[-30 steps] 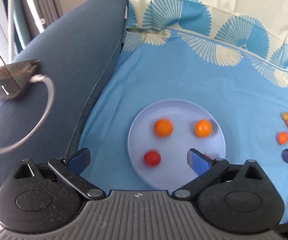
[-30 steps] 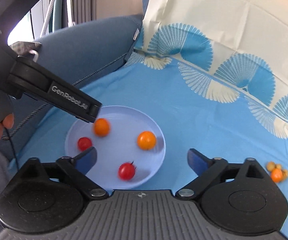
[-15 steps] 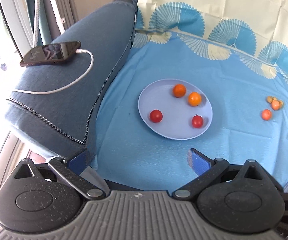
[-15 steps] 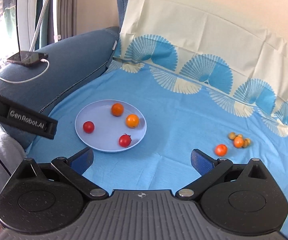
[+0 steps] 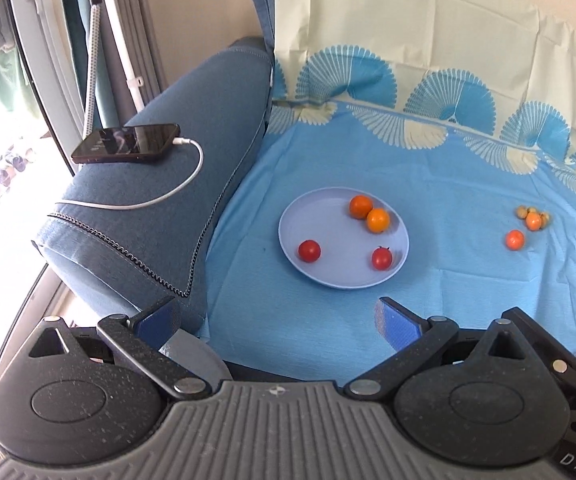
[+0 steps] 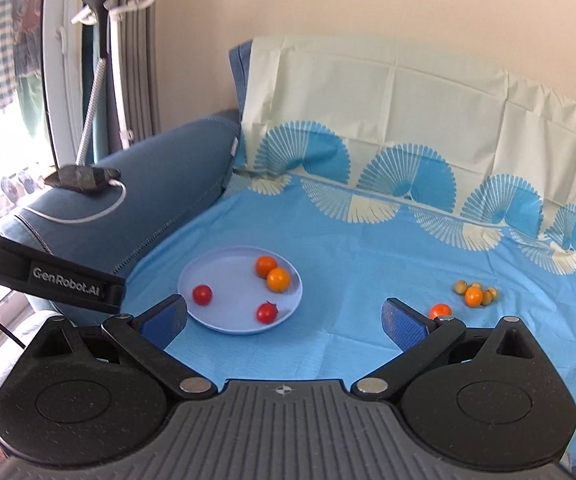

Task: Organize fruits
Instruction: 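Withdraw both open tools from the plate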

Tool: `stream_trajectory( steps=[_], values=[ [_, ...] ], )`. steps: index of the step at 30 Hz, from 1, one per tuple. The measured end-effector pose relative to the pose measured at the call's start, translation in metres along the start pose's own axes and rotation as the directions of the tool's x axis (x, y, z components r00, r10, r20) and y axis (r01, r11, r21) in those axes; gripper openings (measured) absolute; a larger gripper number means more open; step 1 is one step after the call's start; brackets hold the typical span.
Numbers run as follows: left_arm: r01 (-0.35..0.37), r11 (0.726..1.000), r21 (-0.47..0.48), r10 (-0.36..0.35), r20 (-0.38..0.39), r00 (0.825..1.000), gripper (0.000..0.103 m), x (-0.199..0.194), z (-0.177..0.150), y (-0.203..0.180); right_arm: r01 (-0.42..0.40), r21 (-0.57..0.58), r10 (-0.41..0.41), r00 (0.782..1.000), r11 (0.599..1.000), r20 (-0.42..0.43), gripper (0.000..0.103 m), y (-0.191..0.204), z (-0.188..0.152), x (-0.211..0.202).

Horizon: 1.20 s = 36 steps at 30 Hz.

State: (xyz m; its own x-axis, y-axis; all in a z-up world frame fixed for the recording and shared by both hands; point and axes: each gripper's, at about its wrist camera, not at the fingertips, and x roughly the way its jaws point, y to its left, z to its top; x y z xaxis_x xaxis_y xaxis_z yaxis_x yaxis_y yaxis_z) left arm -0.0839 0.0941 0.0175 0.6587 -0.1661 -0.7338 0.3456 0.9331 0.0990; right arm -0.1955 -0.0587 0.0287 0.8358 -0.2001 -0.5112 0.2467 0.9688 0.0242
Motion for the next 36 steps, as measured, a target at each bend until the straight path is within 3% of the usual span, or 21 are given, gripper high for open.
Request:
stream_trajectory(
  steps=[7,13,20,30,36],
  values=[
    [-0.009,1.000,-0.017,0.009,0.027,1.000,0.103,-0.012,-0.002,0.001,-0.014,-0.012,0.014,0.999,1.000,0.035,0.102,0.003,0.000,-0.013],
    [0.066,0.997,-0.036,-0.065,0.028,0.997,0.103,-0.010,-0.003,0.005,-0.042,0.002,0.042,0.998,0.999,0.049,0.102,0.001,0.001,-0.015],
    [0.038,0.998,-0.047,-0.037,0.021,0.999,0.103,-0.006,-0.002,0.004,-0.053,-0.001,0.053,0.998,0.999,0.037,0.102,0.001,0.000,-0.010],
    [0.069,0.997,-0.015,-0.070,-0.037,0.997,0.103,0.013,0.001,-0.012,-0.048,-0.013,0.048,0.999,0.999,-0.001,0.102,-0.001,-0.007,0.005],
    [0.109,0.994,0.021,-0.107,-0.079,0.991,0.103,0.034,0.012,-0.041,-0.008,0.071,0.010,1.000,0.997,-0.023,0.102,-0.032,-0.014,0.021]
  ],
)
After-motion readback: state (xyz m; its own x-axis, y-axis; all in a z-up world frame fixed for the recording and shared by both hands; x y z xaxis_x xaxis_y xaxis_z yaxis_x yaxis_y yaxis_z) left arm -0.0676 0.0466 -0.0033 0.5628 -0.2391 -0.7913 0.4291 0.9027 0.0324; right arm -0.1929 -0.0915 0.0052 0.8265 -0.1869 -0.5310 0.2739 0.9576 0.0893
